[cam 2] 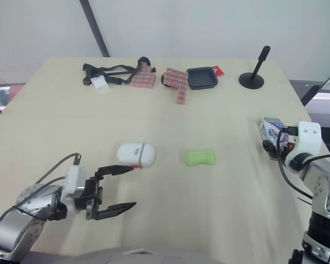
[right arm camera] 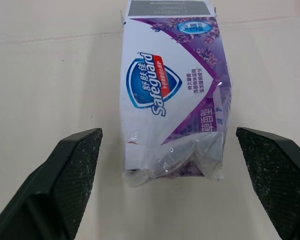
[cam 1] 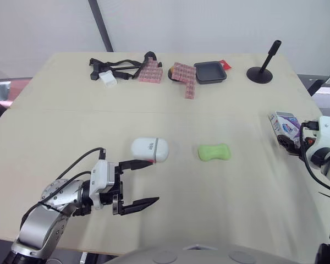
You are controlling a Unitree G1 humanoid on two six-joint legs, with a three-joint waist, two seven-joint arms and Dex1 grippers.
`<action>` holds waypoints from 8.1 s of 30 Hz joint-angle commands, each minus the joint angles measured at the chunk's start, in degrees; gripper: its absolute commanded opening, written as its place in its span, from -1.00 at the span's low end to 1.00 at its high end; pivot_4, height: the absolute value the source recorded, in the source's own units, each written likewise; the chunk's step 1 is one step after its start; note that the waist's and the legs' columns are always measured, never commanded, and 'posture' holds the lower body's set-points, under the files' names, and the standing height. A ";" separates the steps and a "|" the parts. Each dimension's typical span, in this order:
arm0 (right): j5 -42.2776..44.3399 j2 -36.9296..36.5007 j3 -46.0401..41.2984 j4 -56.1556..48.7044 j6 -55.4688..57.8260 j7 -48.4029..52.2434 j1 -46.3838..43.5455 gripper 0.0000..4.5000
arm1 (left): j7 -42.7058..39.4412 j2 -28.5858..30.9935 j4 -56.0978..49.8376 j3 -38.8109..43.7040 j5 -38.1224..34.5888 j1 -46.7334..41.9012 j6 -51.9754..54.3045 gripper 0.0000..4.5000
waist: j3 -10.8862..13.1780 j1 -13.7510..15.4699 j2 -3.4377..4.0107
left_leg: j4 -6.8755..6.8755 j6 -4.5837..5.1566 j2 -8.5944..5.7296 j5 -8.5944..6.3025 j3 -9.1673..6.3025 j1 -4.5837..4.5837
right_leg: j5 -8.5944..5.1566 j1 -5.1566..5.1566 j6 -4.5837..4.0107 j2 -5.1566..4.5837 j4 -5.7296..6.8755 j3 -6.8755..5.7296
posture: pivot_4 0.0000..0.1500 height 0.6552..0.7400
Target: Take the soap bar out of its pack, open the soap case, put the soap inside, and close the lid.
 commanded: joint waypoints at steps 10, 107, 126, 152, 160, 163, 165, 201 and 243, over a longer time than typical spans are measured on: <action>6.39 -12.24 6.21 0.92 -34.94 30.92 0.43 0.99 | 0.28 0.73 3.93 1.18 0.95 -6.09 -0.62 1.00 | 0.02 -0.67 -0.03 | 0.00 0.27 0.01 0.13 0.00 -0.03 | 0.00 0.03 -0.01 -0.01 -0.03 -0.03 | 1.00 1.00; 6.94 -11.42 16.99 9.76 -67.40 52.50 21.61 0.99 | -15.35 -1.49 44.04 -13.43 22.35 -41.11 -15.52 1.00 | -0.15 -0.55 -0.45 | 0.53 1.33 -0.03 0.07 -0.09 -0.90 | -0.09 -0.13 -0.22 -0.65 -0.06 -1.08 | 1.00 1.00; 9.23 -9.16 15.94 9.67 -69.90 53.93 21.60 0.99 | -14.43 -1.98 44.24 -13.56 22.77 -41.32 -16.31 1.00 | -0.15 -0.58 -0.46 | 0.53 1.35 -0.04 0.08 -0.08 -0.92 | -0.12 -0.13 -0.27 -0.70 -0.06 -1.14 | 1.00 1.00; 12.58 -8.85 15.46 7.22 -70.78 57.26 21.95 1.00 | -12.44 -3.05 46.48 -13.27 24.07 -42.08 -17.60 0.54 | -0.15 -0.59 -0.45 | 0.54 1.38 -0.03 0.09 -0.08 -0.91 | -0.12 -0.13 -0.27 -0.75 -0.06 -1.21 | 1.00 1.00; 11.39 -9.62 15.63 7.32 -69.58 56.24 22.30 1.00 | -12.05 -3.14 46.90 -13.23 24.47 -41.94 -20.29 0.54 | -0.15 -0.59 -0.46 | 0.54 1.39 -0.04 0.09 -0.08 -0.92 | -0.12 -0.13 -0.27 -0.76 -0.06 -1.23 | 1.00 1.00; 13.15 -11.49 15.49 4.96 -63.40 53.55 22.15 1.00 | -12.49 -3.35 46.77 -12.65 23.34 -41.59 -22.52 0.54 | -0.15 -0.59 -0.46 | 0.55 1.39 -0.04 0.09 -0.08 -0.92 | -0.11 -0.13 -0.26 -0.76 -0.06 -1.23 | 1.00 1.00; 17.32 -14.43 15.16 1.67 -52.60 49.09 21.28 1.00 | -11.48 -4.22 45.75 -11.73 22.22 -41.34 -24.73 0.54 | -0.15 -0.60 -0.45 | 0.55 1.38 -0.04 0.09 -0.08 -0.92 | -0.10 -0.13 -0.23 -0.76 -0.07 -1.23 | 1.00 1.00; 91.57 -22.01 30.81 -2.17 -6.54 -17.56 -12.67 1.00 | 7.28 -13.64 30.82 -15.93 25.69 -37.63 -31.64 0.54 | -0.13 2.35 -0.46 | 0.33 0.72 -0.10 0.27 -0.06 -1.03 | -0.05 -0.09 -0.07 -0.57 -0.32 -1.19 | 1.00 1.00; 91.57 -19.14 28.04 1.57 -1.33 -4.42 -10.82 -0.12 | 7.16 -12.26 27.81 -16.38 24.64 -35.29 -29.73 0.54 | -0.13 2.40 -0.47 | 0.34 0.66 -0.10 0.27 -0.06 -1.03 | -0.05 -0.09 -0.07 -0.48 -0.31 -1.19 | 1.00 1.00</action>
